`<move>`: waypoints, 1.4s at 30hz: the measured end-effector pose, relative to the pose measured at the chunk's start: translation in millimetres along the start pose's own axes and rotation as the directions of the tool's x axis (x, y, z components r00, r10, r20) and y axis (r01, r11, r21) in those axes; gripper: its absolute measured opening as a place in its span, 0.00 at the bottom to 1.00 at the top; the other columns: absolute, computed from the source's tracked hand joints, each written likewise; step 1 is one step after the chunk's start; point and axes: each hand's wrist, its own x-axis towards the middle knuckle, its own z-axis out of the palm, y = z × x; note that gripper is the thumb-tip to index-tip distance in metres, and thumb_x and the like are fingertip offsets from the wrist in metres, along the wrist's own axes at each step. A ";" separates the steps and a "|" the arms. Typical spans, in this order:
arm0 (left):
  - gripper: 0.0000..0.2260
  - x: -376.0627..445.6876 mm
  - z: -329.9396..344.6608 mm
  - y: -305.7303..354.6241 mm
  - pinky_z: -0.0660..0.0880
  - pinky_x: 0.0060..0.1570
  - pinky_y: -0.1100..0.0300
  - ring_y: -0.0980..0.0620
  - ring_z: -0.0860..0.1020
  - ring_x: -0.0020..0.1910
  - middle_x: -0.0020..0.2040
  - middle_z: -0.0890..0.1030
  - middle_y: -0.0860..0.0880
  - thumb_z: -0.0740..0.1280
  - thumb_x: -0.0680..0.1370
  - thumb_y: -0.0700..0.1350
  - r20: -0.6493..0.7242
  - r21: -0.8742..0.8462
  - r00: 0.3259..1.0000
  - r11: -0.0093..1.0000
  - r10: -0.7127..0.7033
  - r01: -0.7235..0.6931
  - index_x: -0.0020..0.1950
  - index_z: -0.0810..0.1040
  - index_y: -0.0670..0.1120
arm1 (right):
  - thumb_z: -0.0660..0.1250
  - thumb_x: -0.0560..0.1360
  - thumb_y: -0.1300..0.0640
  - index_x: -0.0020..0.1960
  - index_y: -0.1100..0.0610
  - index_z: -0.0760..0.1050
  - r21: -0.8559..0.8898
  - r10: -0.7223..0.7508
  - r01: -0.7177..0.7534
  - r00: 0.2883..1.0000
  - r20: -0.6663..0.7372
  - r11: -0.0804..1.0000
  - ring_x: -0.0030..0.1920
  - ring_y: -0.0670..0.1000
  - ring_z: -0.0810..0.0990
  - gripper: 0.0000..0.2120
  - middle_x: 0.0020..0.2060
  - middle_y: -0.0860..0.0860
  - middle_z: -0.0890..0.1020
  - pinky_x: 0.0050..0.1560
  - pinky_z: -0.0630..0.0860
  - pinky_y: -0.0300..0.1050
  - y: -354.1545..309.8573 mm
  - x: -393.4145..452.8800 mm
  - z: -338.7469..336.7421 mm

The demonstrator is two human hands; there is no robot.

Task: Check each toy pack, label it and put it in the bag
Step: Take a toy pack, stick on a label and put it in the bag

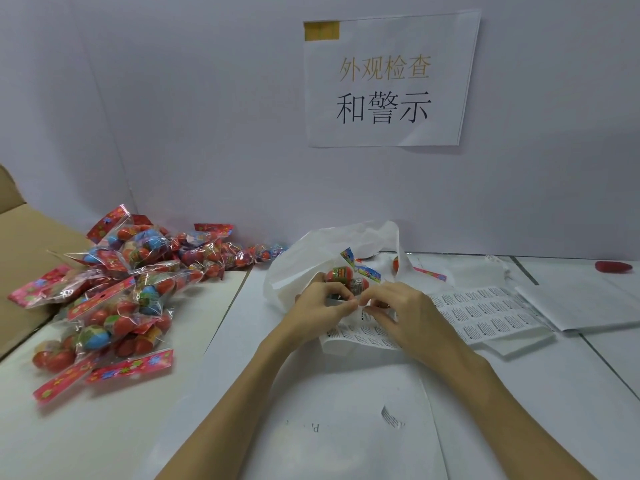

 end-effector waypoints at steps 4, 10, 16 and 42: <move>0.05 0.1 -0.5 0.9 0.69 0.72 0.46 0.53 0.75 0.61 0.61 0.73 0.53 0.72 0.80 0.52 -0.001 0.013 1.000 1.000 -0.003 0.003 0.46 0.85 0.53 | 0.75 0.77 0.63 0.52 0.56 0.84 -0.025 -0.038 0.038 0.999 0.008 0.999 0.46 0.55 0.82 0.06 0.47 0.49 0.85 0.49 0.80 0.54 1.0 0.0 -2.5; 0.05 0.8 0.1 -0.8 0.72 0.70 0.48 0.52 0.76 0.61 0.61 0.73 0.54 0.73 0.79 0.51 -0.010 -0.020 1.000 1.000 -0.012 0.012 0.45 0.85 0.52 | 0.74 0.77 0.65 0.50 0.55 0.83 -0.037 -0.054 0.054 0.999 0.007 0.998 0.44 0.53 0.80 0.06 0.46 0.48 0.84 0.46 0.80 0.53 1.5 -1.1 -1.3; 0.06 1.9 -1.0 -1.7 0.72 0.69 0.47 0.50 0.75 0.63 0.63 0.72 0.52 0.74 0.79 0.53 0.003 -0.032 1.000 0.999 -0.031 0.031 0.45 0.85 0.52 | 0.74 0.77 0.63 0.54 0.49 0.83 0.032 0.001 -0.002 1.000 0.004 0.999 0.45 0.47 0.81 0.10 0.44 0.40 0.81 0.50 0.80 0.48 2.7 -2.1 1.7; 0.08 3.7 -0.1 -3.1 0.75 0.67 0.47 0.50 0.76 0.59 0.61 0.73 0.51 0.74 0.78 0.51 -0.030 -0.078 0.998 0.995 -0.058 0.055 0.39 0.84 0.57 | 0.74 0.77 0.64 0.52 0.52 0.84 0.025 -0.016 0.016 1.000 -0.009 1.000 0.43 0.47 0.81 0.08 0.46 0.45 0.85 0.47 0.81 0.50 9.9 -2.4 4.1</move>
